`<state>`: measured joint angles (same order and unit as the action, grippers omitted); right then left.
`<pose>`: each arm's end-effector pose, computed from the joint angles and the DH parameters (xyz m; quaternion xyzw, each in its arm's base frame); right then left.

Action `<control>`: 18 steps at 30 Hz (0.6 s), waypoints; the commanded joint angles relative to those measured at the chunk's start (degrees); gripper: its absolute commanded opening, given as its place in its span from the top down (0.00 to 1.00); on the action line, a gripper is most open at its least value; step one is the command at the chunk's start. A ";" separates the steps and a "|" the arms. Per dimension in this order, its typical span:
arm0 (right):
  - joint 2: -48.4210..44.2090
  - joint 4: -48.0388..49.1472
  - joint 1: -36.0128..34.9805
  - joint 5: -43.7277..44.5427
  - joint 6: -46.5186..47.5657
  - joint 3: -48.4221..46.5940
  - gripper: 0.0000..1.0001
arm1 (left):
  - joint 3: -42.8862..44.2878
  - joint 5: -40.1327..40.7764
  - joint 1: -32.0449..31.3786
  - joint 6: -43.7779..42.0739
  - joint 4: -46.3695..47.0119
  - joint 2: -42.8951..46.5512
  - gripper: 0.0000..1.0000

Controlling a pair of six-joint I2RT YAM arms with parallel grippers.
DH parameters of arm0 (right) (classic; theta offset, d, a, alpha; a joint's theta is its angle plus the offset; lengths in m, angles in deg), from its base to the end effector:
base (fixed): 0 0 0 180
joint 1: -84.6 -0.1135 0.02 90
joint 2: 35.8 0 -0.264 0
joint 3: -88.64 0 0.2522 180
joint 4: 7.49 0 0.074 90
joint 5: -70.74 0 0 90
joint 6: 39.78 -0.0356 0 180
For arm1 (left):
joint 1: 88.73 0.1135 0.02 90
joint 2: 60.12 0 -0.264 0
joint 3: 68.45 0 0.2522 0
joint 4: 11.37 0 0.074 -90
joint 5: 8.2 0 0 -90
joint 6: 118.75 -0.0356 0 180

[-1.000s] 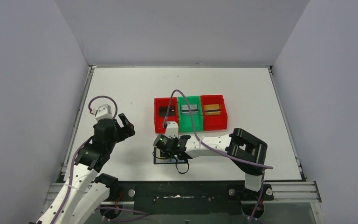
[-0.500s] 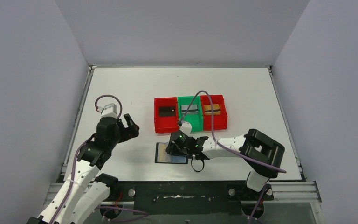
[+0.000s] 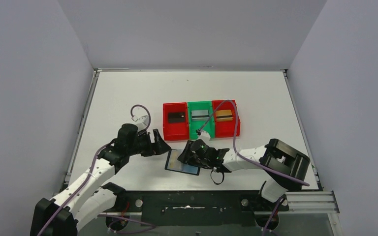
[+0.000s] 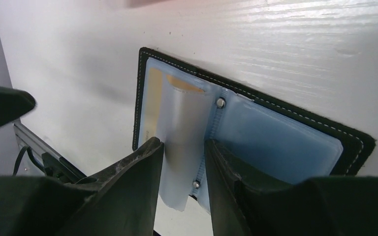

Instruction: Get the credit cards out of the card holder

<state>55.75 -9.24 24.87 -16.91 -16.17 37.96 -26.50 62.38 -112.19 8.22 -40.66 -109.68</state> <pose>0.1517 0.2571 0.1382 0.0614 0.9135 0.3496 0.1987 0.1648 -0.0844 0.2164 -0.0288 0.8845 -0.3521 0.3048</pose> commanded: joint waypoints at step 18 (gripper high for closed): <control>-6.24 7.45 1.74 1.56 -4.51 7.10 0.64 | -2.49 0.38 -13.48 5.95 16.24 -11.95 0.23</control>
<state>52.56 -5.11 26.16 -17.75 -19.65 43.51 -29.02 63.12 -125.07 13.07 -30.06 -120.28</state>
